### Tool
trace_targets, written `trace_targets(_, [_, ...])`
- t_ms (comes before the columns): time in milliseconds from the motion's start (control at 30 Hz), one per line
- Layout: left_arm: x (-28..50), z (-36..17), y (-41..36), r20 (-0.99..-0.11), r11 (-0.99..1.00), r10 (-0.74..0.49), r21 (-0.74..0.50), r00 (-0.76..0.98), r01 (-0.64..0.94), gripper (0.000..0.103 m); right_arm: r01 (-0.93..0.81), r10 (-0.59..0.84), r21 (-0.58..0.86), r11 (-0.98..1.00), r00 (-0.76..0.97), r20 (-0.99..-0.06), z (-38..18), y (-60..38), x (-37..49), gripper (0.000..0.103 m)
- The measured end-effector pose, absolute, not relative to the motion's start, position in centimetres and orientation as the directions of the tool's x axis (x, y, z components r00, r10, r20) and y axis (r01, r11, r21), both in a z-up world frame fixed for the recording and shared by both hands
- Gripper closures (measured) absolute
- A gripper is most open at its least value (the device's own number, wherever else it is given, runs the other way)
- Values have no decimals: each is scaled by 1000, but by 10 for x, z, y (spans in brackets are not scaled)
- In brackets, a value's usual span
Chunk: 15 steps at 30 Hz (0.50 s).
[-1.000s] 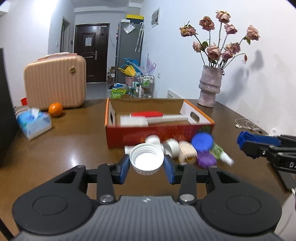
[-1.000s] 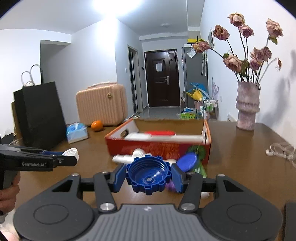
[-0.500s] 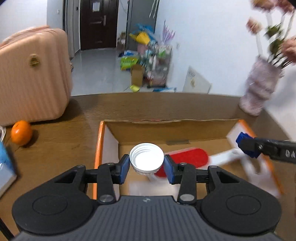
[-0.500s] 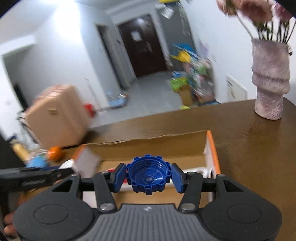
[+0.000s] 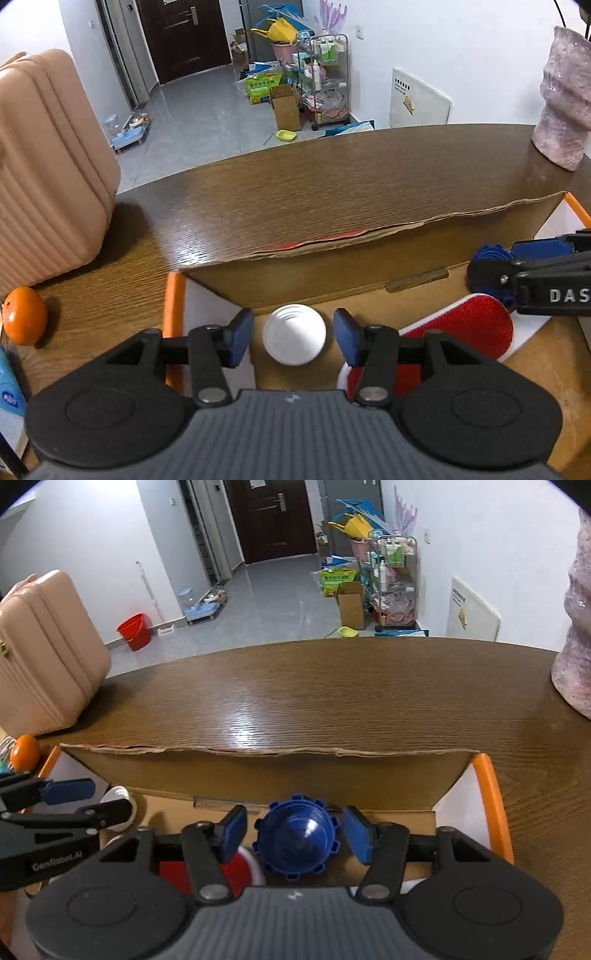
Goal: Organize rigid objects
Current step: 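Lower both caps into the box and open both tools, then withdraw both tools from the box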
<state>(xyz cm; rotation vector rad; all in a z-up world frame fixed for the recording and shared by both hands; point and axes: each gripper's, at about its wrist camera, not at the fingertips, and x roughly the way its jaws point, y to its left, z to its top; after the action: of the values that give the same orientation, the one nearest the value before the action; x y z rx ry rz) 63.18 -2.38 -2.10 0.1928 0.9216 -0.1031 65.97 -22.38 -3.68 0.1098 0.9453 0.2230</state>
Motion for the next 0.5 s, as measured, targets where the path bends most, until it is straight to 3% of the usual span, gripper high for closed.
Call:
trace_targets(267, [586, 31, -6, -761, 985, -18, 97, 649, 140, 49, -161, 251, 192, 968, 614, -749, 1, -226, 627, 41])
trace_targets(400, [522, 66, -1, -674, 990, 16, 115, 738, 83, 44, -169, 242, 174, 970, 655, -716, 40, -242, 595, 29])
trace_targets(500, [469, 90, 7, -614, 992, 5, 104, 789, 74, 40, -201, 256, 160, 967, 702, -665, 74, -253, 554, 27])
